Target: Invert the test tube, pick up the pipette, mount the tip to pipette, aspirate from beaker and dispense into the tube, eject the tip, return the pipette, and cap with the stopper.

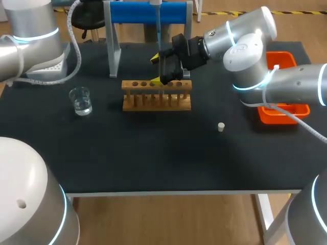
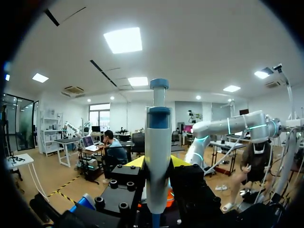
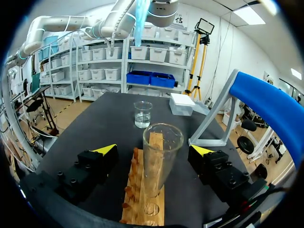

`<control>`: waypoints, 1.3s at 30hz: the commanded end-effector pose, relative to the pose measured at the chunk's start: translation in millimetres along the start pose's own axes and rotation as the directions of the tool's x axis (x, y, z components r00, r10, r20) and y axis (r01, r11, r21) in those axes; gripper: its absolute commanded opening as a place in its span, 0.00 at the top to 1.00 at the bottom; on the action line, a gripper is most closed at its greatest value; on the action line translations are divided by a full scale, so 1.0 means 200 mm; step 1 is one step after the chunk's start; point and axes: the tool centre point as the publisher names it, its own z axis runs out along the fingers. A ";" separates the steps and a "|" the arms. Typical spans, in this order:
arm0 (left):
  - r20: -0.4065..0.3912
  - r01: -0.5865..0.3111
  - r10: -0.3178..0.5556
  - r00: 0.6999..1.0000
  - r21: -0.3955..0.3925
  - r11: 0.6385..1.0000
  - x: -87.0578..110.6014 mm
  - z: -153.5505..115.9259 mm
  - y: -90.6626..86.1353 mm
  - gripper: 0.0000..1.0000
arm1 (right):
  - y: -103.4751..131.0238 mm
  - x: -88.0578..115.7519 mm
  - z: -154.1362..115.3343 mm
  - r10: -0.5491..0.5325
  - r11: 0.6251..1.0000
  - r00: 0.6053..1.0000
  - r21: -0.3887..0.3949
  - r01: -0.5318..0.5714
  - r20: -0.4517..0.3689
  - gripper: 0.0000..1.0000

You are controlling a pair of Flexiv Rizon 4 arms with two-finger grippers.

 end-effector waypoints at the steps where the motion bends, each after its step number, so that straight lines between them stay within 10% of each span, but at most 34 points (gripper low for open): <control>1: -0.005 0.001 -0.001 1.000 -0.002 1.000 -0.01 0.00 0.00 1.00 | 0.00 0.00 0.00 0.000 1.000 1.000 0.002 0.000 -0.001 0.00; 39: -0.015 0.025 -0.026 1.000 -0.038 0.999 -0.06 0.06 0.12 1.00 | 0.00 0.00 0.00 0.000 1.000 1.000 0.002 0.000 -0.001 0.00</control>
